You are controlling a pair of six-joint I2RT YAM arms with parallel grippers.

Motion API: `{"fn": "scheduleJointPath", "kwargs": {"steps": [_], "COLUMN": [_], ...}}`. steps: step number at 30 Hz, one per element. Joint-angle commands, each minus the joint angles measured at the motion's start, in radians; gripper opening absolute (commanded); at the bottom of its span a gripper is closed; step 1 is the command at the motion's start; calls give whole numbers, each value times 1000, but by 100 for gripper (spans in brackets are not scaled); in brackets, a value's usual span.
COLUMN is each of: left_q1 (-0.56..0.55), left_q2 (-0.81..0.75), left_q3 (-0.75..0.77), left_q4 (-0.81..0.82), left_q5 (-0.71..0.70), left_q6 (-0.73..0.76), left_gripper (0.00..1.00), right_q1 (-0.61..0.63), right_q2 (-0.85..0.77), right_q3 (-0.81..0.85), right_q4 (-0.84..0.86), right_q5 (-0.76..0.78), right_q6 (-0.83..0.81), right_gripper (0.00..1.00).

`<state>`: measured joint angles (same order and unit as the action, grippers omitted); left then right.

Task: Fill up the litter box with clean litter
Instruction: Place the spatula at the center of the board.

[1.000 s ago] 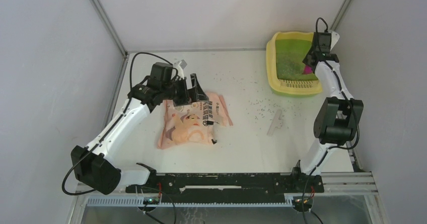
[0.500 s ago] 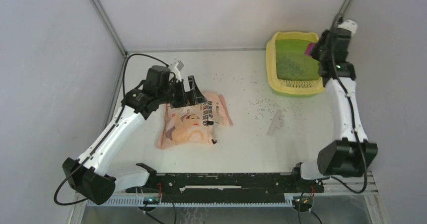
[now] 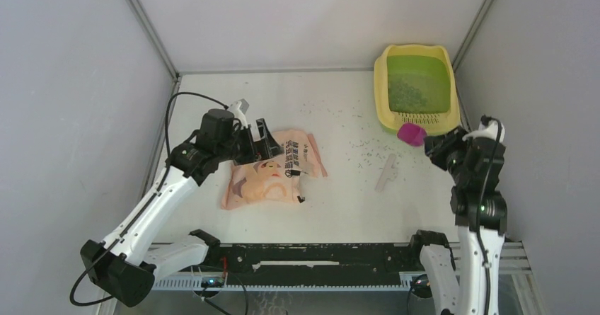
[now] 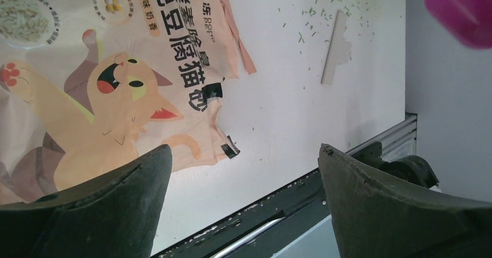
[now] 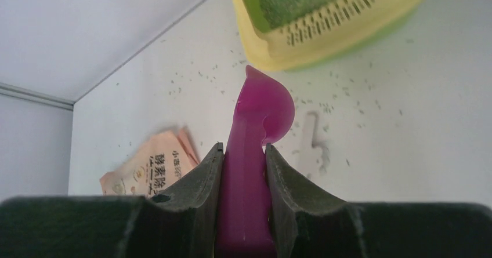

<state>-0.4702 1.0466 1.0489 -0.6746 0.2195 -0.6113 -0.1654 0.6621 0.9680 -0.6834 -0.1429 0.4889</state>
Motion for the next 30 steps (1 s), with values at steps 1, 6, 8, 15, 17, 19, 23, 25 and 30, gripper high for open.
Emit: {"fn": "scheduleJointPath", "kwargs": {"steps": [1, 6, 8, 15, 17, 19, 23, 25, 30], "left_q1": [-1, -1, 0, -1, -1, -1, -1, -1, -1], "left_q2": [-39, -55, -68, -99, -99, -99, -94, -92, -82], "left_q3": [-49, -72, -79, -111, -122, -134, -148, -155, -159], "left_q4": [88, 99, 99, 86, 87, 96, 118, 130, 142], "left_q5": [2, 14, 12, 0, 1, 0, 2, 3, 10], "left_q6": [-47, -56, -57, -47, -46, -49, -58, -62, -68], "left_gripper": [100, 100, 100, 100, 100, 100, 100, 100, 100], "right_q1": [-41, -190, -255, -451, -489, -515, -536, -537, -537], "right_q2": [-119, -123, -141, -146, -141, -126, -38, 32, 173], "right_q3": [-101, -283, -377, -569, -591, -614, -670, -691, -707], "right_q4": [-65, 37, 111, 300, 326, 350, 453, 520, 719], "right_q5": [51, -88, -154, -345, -371, -383, -448, -491, -553], "right_q6": [37, 86, 119, 163, 158, 152, 143, 151, 182], "right_gripper": [1, 4, 6, 9, 12, 13, 15, 15, 12]}}
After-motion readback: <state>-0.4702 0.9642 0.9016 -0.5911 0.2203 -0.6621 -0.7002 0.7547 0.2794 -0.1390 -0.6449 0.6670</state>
